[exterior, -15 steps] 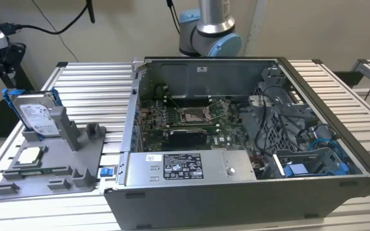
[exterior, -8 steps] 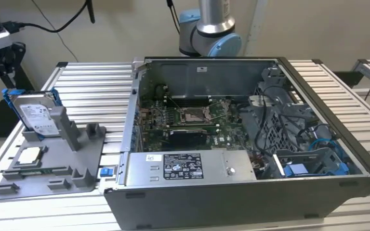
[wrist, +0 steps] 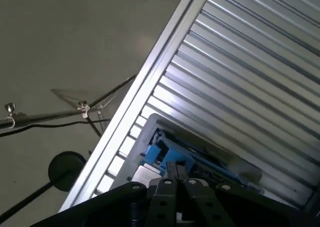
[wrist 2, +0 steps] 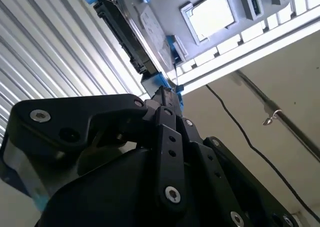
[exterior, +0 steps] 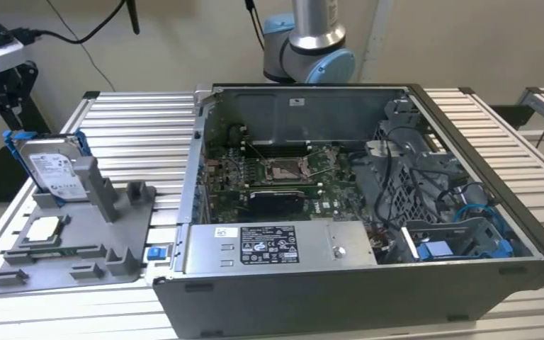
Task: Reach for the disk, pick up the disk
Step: 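Pick up the disk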
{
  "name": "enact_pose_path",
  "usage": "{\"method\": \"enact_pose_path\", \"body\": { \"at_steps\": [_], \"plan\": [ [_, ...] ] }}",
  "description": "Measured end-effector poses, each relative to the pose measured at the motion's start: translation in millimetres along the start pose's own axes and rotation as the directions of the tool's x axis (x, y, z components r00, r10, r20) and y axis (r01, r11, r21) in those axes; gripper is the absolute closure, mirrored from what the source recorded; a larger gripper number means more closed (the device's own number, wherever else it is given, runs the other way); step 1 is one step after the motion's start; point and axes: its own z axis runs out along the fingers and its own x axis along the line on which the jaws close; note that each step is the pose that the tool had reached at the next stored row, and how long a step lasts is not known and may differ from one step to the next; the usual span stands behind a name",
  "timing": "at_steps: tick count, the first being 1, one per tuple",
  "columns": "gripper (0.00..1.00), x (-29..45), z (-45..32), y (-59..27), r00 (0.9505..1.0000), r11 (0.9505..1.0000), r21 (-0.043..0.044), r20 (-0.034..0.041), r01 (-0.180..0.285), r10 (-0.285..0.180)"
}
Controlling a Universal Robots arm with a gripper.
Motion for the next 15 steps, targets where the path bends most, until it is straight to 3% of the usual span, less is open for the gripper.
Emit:
{"method": "enact_pose_path", "body": {
  "at_steps": [4,7,11,15],
  "plan": [
    [1.00,0.0,0.0,0.0,0.9974,0.9974,0.0002,-0.0025,0.072,-0.072],
    [1.00,0.0,0.0,0.0,0.9919,0.9919,0.0001,-0.0044,0.127,-0.127],
    [1.00,0.0,0.0,0.0,0.9800,0.9800,-0.0001,-0.0069,0.199,-0.199],
    [1.00,0.0,0.0,0.0,0.9631,0.9631,-0.0006,-0.0092,0.269,-0.269]
  ]
}}
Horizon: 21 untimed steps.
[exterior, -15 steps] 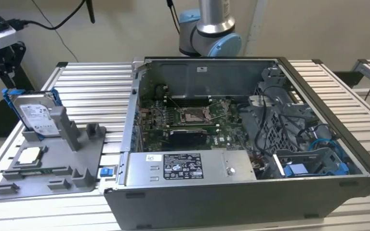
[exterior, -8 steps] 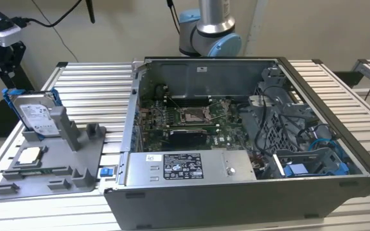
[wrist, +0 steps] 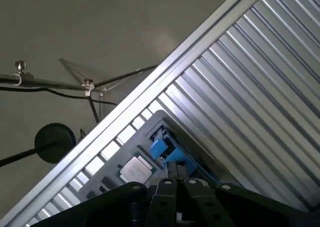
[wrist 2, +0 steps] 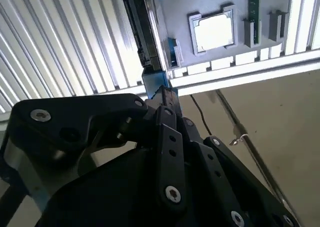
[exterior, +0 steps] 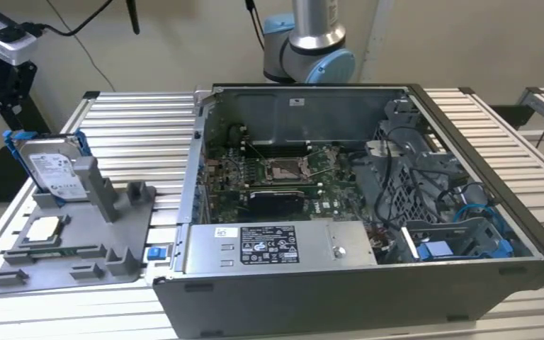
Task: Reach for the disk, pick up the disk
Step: 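Pick up the disk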
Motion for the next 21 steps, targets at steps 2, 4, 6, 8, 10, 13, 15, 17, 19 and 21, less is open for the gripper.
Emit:
{"method": "enact_pose_path", "body": {
  "at_steps": [2,4,6,8,10,13,15,17,19,21],
  "plan": [
    [1.00,0.0,0.0,0.0,0.9993,0.9993,0.0000,-0.0012,0.037,-0.037],
    [1.00,0.0,0.0,0.0,0.9973,0.9973,0.0001,-0.0024,0.073,-0.073],
    [1.00,0.0,0.0,0.0,0.9940,0.9940,0.0000,-0.0037,0.109,-0.109],
    [1.00,0.0,0.0,0.0,0.9894,0.9894,-0.0001,-0.0048,0.145,-0.145],
    [1.00,0.0,0.0,0.0,0.9835,0.9835,-0.0002,-0.0060,0.181,-0.181],
    [1.00,0.0,0.0,0.0,0.9726,0.9726,0.0000,-0.0075,0.233,-0.233],
    [1.00,0.0,0.1,0.0,0.9637,0.9637,0.0014,-0.0076,0.267,-0.267],
    [1.00,0.0,0.0,0.0,0.9530,0.9530,0.0024,-0.0082,0.303,-0.303],
    [1.00,0.0,0.0,0.0,0.9415,0.9415,0.0030,-0.0090,0.337,-0.337],
    [1.00,0.0,0.0,0.0,0.9285,0.9285,0.0041,-0.0096,0.371,-0.371]
  ]
}}
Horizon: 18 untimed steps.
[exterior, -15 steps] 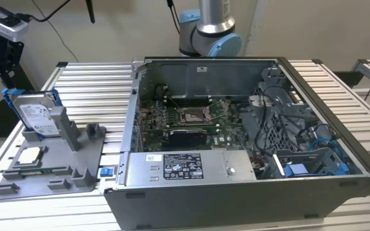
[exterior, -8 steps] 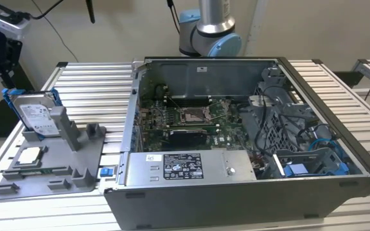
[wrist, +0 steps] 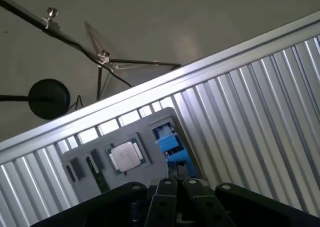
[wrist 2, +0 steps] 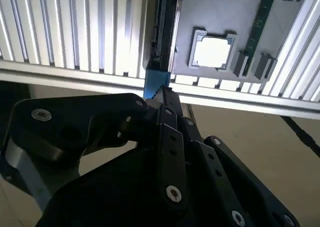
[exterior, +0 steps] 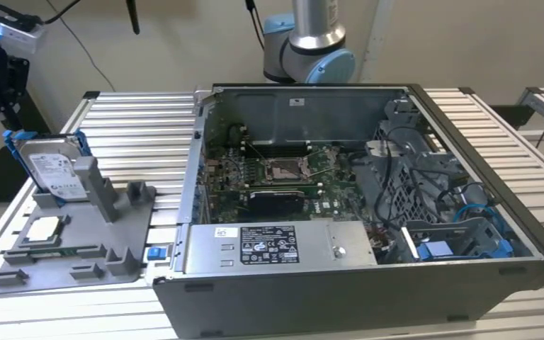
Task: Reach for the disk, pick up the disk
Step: 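Pick up the disk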
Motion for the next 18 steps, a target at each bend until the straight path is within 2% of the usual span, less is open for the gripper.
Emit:
{"method": "enact_pose_path", "body": {
  "at_steps": [4,8,12,16,17,18],
  "plan": [
    [1.00,0.0,0.0,0.0,0.9974,0.9974,0.0047,-0.0003,0.072,-0.072],
    [1.00,0.0,0.0,0.0,0.9896,0.9895,0.0105,-0.0005,0.144,-0.144],
    [1.00,0.0,0.0,0.0,0.9763,0.9761,0.0179,-0.0010,0.216,-0.216],
    [1.00,0.0,0.2,-0.1,0.9588,0.9586,0.0223,-0.0020,0.284,-0.284],
    [1.00,0.0,0.2,-0.1,0.9556,0.9553,0.0222,-0.0023,0.295,-0.295],
    [1.00,0.0,0.1,-0.1,0.9547,0.9545,0.0221,-0.0024,0.297,-0.298]
  ]
}}
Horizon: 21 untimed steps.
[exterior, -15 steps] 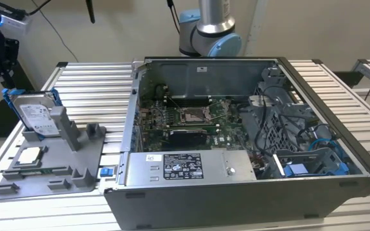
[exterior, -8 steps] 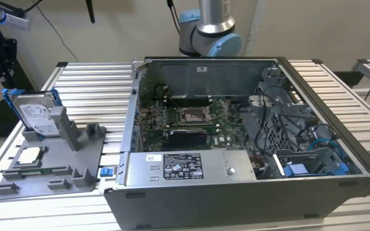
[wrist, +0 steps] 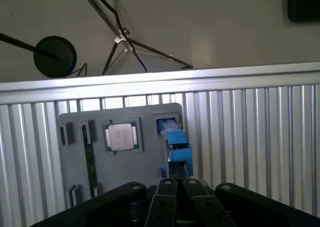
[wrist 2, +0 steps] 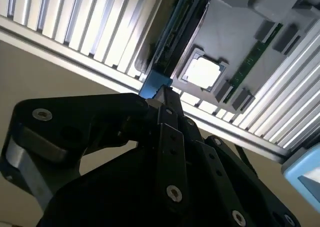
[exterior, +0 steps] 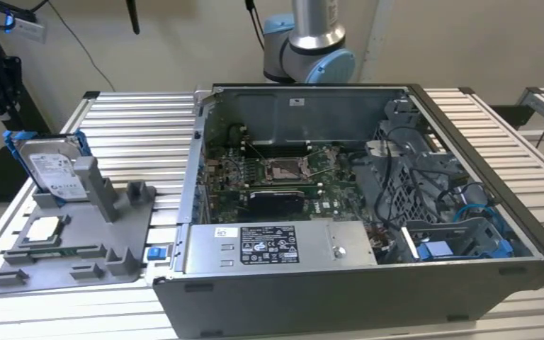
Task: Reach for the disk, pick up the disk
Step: 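Pick up the disk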
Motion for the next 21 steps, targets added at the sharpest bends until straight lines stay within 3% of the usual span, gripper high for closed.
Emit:
{"method": "enact_pose_path", "body": {
  "at_steps": [8,9,21],
  "plan": [
    [1.00,0.0,0.0,0.0,1.0000,1.0000,-0.0001,0.0002,0.002,-0.002],
    [0.00,0.0,0.0,0.0,1.0000,1.0000,-0.0001,0.0002,0.002,-0.002],
    [0.00,0.0,-0.1,0.0,1.0000,1.0000,-0.0002,0.0006,0.005,-0.005]
  ]
}}
